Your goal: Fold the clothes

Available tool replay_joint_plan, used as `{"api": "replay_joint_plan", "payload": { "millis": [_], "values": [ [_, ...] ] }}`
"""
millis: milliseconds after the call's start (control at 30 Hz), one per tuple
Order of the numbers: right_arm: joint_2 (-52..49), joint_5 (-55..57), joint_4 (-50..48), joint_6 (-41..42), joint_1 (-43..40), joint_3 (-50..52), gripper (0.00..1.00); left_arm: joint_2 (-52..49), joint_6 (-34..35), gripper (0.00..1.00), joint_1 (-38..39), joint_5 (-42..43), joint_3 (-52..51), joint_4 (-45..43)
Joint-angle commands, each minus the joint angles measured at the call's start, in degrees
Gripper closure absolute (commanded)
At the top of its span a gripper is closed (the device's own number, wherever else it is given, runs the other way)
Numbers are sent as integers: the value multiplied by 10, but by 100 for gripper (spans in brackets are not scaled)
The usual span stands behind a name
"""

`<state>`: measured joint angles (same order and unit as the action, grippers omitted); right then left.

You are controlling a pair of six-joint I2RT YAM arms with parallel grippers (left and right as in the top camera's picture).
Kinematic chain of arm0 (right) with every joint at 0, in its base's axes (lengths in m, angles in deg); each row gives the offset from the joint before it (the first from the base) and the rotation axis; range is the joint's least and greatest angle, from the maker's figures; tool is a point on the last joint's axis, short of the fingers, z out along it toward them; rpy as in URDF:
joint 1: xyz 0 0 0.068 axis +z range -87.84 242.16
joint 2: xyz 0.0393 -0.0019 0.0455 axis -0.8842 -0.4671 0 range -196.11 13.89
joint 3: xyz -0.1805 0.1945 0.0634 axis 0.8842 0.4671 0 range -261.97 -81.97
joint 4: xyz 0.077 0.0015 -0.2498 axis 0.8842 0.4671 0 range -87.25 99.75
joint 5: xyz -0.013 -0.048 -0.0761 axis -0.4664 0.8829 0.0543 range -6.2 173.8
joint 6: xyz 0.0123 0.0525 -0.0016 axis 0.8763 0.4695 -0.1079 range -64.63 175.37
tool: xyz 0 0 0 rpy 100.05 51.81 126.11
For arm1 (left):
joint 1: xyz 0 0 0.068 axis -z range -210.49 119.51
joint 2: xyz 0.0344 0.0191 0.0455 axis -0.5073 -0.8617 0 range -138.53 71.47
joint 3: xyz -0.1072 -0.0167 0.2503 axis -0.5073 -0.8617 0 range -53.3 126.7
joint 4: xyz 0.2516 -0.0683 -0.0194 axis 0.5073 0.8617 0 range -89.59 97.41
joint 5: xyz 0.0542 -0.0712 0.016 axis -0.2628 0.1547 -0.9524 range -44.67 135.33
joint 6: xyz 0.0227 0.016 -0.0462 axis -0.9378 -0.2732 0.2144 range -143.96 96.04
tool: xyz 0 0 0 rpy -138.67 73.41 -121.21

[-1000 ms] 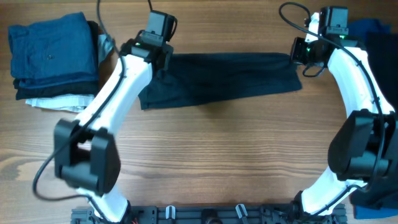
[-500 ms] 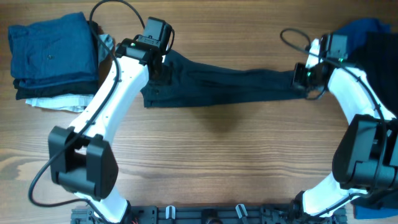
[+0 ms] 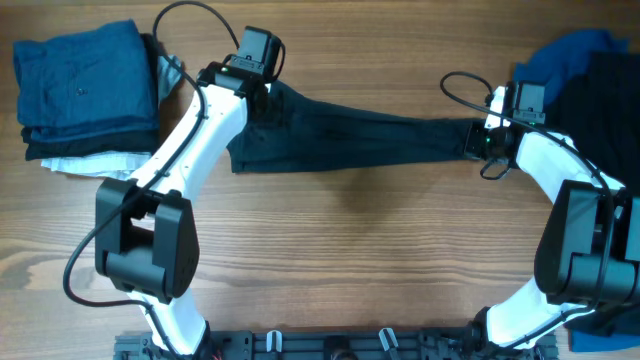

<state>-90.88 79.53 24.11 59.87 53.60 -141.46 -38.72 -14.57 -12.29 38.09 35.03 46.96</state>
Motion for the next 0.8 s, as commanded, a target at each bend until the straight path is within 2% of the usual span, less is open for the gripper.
{"api": "replay_joint_plan", "payload": {
  "millis": [0, 100, 333, 433, 600, 633, 700, 767],
  "values": [
    [16, -38, 4, 17, 1, -32, 96, -5, -1, 77, -5, 47, -2, -48],
    [30, -77, 4, 17, 1, -43, 93, -23, -23, 70, -3, 56, -2, -90],
    [30, -59, 19, 15, 1, -40, 94, -100, -152, 69, 7, 70, -2, -123],
    [30, -59, 20, 16, 1, -38, 94, -123, -165, 67, 11, 68, -2, -143],
    [30, -59, 22, 15, 1, -38, 94, -123, -167, 56, 12, 56, -2, -173],
    [30, -59, 22, 15, 1, -38, 94, -123, -167, 56, 11, 52, -2, -176],
    [30, -58, 22, 15, 1, -38, 94, -123, -169, 63, 11, 50, -2, -172],
    [30, -58, 22, 15, 1, -38, 94, -130, -195, 63, 11, 44, -2, -168]
  ]
}}
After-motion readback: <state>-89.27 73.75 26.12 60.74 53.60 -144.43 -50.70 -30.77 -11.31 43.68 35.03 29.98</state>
